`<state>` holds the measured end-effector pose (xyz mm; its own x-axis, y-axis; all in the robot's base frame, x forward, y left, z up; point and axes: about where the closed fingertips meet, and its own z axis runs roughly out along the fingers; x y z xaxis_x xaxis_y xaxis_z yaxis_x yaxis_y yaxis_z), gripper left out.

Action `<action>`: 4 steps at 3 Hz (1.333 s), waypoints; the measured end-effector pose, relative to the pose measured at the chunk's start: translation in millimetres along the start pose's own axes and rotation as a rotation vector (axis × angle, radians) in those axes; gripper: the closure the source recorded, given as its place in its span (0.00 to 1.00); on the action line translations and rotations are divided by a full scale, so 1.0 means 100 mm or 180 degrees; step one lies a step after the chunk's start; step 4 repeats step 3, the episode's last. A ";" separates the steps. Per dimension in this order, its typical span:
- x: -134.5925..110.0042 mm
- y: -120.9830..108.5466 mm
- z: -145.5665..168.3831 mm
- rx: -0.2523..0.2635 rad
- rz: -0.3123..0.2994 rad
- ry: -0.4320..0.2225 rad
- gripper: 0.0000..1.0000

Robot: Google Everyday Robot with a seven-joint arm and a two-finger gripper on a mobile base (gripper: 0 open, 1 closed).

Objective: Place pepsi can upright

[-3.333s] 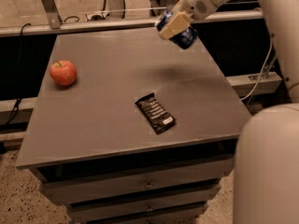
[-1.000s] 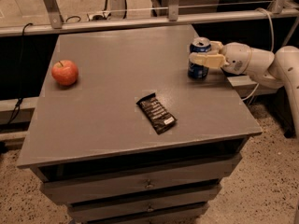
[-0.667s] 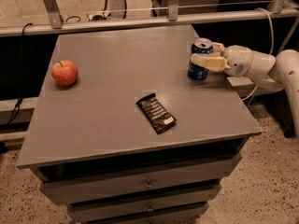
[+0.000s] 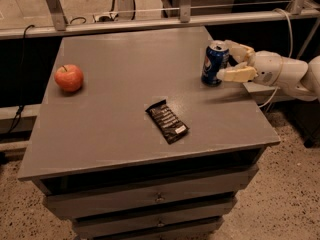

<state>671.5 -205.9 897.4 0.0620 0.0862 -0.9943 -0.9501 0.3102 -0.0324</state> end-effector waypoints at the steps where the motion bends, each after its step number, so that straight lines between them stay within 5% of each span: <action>1: -0.29 0.07 -0.34 0.0052 -0.0235 0.0234 0.00; 2: -0.64 0.24 -0.75 0.0272 -0.0454 0.0787 0.00; 4: -0.80 0.30 -0.74 0.0300 -0.0556 0.0915 0.00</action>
Offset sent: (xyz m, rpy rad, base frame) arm -0.1066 -0.1177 0.1070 -0.5873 -0.0426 -0.2260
